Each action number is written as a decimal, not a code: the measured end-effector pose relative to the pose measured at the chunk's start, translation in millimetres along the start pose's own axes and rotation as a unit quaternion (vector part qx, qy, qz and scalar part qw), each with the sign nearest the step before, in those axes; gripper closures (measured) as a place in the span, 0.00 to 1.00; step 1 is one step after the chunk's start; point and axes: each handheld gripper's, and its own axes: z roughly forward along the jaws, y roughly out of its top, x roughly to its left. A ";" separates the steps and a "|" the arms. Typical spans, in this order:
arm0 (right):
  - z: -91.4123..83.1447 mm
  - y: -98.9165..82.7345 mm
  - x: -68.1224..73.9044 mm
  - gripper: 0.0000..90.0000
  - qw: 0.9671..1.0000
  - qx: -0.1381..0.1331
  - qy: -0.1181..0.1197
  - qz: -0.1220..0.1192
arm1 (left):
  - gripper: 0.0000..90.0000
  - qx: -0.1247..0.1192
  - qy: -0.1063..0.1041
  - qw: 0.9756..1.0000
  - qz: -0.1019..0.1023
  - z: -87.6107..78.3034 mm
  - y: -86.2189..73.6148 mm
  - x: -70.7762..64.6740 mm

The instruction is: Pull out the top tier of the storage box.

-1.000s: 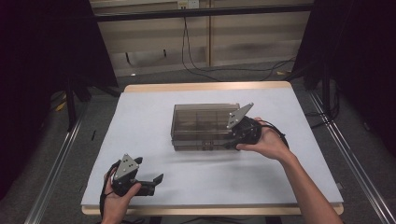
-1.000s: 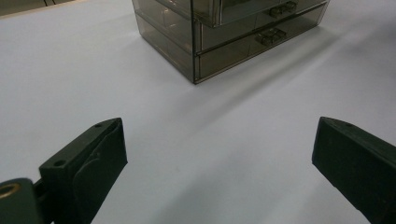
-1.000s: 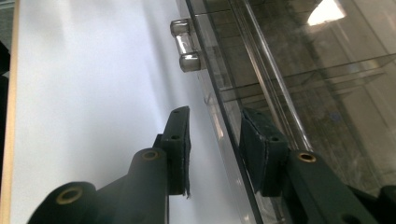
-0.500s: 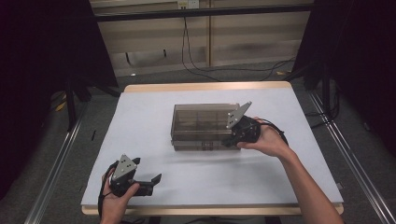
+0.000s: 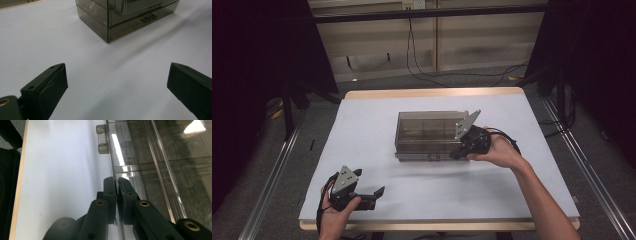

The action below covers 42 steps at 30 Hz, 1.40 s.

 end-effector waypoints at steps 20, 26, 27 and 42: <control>-0.1 1.2 3.9 0.98 1.000 0.009 0.017 -0.019 | 0.03 -0.002 -0.004 1.000 -0.002 2.2 1.2 -0.6; -0.9 0.8 6.3 0.98 0.999 0.013 0.021 -0.021 | 0.03 -0.004 -0.005 1.000 -0.001 0.6 0.7 -1.2; -1.1 1.1 7.0 0.98 0.999 0.014 0.022 -0.022 | 0.03 -0.002 -0.004 1.000 0.000 -0.1 0.8 -1.4; -1.3 1.4 10.7 0.99 0.999 0.017 0.035 -0.031 | 0.03 -0.002 -0.005 1.000 0.000 0.1 1.2 -0.7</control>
